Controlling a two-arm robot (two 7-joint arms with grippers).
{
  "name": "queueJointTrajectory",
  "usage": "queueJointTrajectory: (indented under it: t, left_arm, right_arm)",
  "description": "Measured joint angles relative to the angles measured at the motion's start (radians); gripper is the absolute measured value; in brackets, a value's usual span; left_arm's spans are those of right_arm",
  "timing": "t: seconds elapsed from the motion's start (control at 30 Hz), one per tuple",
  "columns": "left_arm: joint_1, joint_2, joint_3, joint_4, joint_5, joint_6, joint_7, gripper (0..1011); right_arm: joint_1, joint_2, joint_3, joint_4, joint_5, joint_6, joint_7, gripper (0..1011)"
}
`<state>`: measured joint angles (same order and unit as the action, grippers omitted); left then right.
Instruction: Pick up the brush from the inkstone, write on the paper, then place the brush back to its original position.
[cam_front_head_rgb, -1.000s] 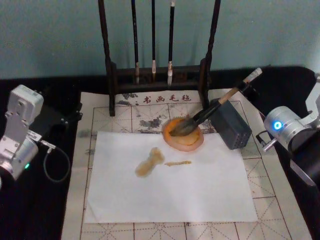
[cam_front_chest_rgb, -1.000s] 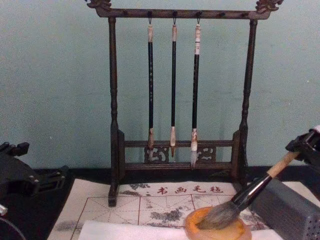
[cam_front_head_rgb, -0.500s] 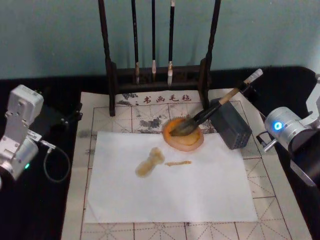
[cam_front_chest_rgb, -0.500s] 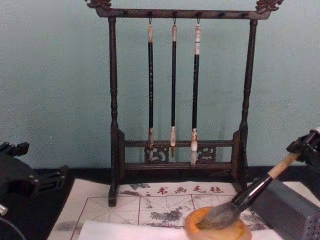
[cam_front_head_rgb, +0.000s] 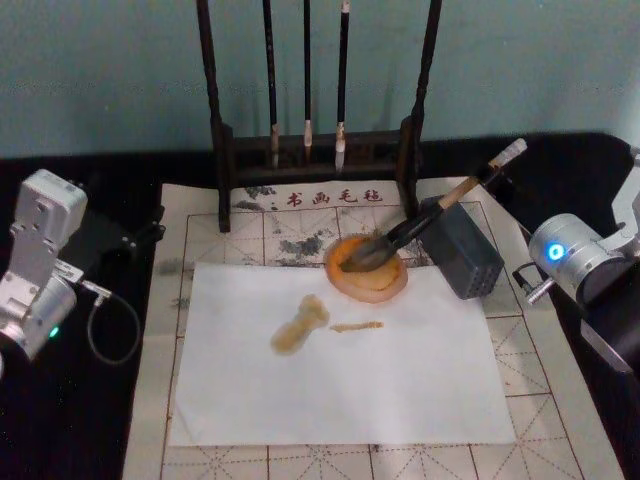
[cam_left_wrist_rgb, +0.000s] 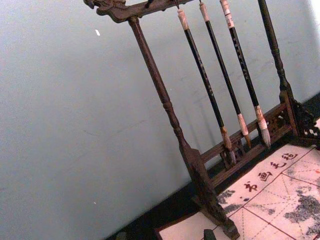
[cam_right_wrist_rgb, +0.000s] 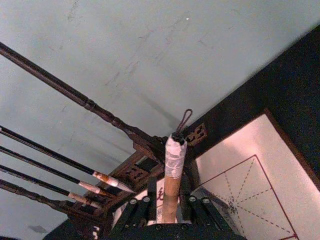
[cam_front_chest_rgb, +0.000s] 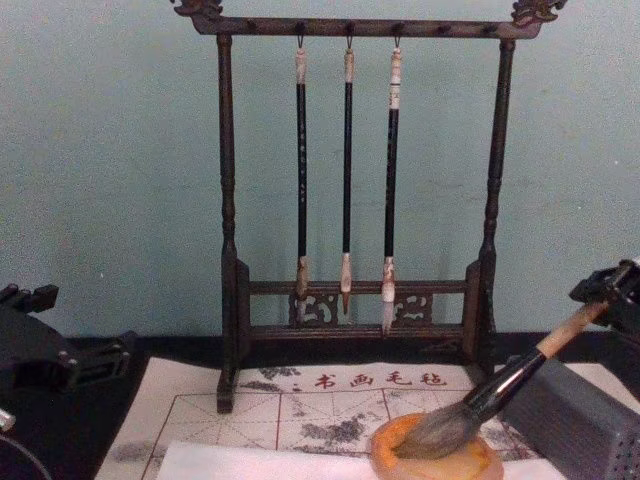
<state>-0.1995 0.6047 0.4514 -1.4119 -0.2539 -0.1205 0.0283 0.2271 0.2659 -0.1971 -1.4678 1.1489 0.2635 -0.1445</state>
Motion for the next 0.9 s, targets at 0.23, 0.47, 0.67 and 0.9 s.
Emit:
queueJointTrajectory:
  t: [0.23,0.47,0.67,0.9]
  left_arm:
    - [0.000,0.000,0.000,0.000,0.000,0.000,0.000,1001]
    - [0.000,0.000,0.000,0.000,0.000,0.000,0.000,1001]
    - [0.000,0.000,0.000,0.000,0.000,0.000,0.000,1001]
    - [0.000,0.000,0.000,0.000,0.000,0.000,0.000,1001]
  right_arm:
    - [0.000,0.000,0.000,0.000,-0.001,0.001,0.001,470]
    - [0.000,0.000,0.000,0.000,-0.002,0.001,0.001,711]
    - [0.000,0.000,0.000,0.000,-0.002,0.001,0.001,877]
    - [0.000,0.000,0.000,0.000,-0.002,0.001,0.001,1002]
